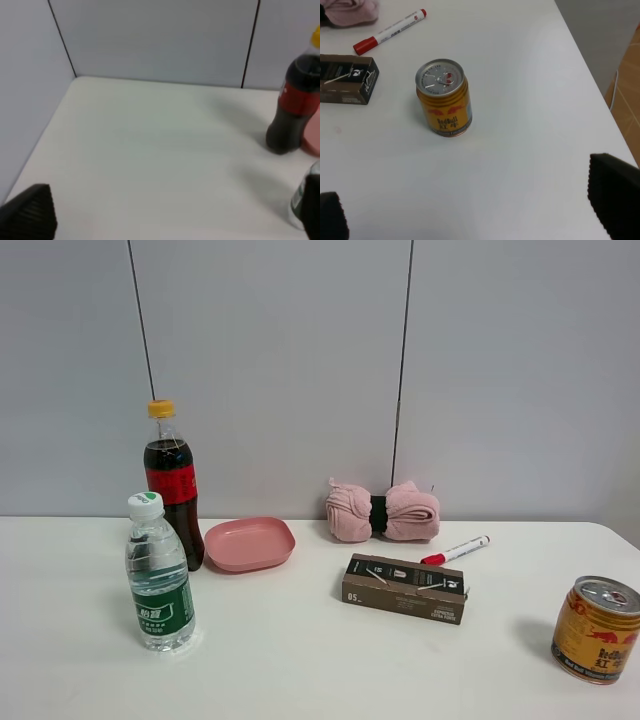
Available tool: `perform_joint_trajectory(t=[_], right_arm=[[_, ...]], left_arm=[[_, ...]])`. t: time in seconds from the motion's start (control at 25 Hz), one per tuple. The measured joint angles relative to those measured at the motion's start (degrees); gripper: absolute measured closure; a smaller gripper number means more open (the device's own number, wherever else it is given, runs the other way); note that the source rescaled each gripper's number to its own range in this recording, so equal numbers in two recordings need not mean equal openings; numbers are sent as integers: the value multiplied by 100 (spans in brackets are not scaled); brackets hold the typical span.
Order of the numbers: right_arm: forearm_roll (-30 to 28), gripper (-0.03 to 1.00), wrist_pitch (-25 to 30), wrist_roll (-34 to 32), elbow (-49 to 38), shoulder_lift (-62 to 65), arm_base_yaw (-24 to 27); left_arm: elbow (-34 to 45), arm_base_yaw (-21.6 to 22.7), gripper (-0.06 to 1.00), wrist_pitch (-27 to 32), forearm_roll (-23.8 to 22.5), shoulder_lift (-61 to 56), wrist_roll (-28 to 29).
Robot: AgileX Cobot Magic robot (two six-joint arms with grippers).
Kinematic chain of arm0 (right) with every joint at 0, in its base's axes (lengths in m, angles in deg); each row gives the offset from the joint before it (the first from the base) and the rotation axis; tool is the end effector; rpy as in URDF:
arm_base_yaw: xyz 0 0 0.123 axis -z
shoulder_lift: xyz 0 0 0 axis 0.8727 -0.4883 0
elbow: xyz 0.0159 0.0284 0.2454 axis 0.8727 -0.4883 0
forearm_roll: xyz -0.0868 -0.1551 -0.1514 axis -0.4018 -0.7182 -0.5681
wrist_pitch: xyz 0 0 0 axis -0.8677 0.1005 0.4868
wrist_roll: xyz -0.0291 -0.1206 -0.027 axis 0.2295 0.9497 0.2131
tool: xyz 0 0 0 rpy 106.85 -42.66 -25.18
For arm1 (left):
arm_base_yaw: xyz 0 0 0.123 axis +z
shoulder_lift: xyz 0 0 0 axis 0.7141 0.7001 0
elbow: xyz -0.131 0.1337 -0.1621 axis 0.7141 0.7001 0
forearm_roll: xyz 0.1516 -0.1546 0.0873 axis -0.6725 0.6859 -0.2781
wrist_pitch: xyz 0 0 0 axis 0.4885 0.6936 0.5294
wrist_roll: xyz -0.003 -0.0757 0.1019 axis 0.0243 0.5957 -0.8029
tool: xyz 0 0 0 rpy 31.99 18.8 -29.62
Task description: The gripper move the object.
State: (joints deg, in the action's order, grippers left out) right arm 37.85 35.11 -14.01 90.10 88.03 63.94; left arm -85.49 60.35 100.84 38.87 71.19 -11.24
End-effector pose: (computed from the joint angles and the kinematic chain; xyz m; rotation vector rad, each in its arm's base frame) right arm 0.0497 0.0003 0.2483 0.0164 2.0733 -0.0242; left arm 0.0939 0.0155 0.3462 -0.1569 1.8844 0.1368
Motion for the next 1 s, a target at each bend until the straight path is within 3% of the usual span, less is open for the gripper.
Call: perform_joint_trajectory(t=[0.4,0.72,1.0], right_arm=[[0,-3,0,0,0,0,0],[0,-3,0,0,0,0,0],[0,-3,0,0,0,0,0]], left_arm=[[867,0,-6,857,22,-2048,248],[1438,0,-6,1032,-190,-2162,254],[1778,0,-6,1100,-104,-2167,259]])
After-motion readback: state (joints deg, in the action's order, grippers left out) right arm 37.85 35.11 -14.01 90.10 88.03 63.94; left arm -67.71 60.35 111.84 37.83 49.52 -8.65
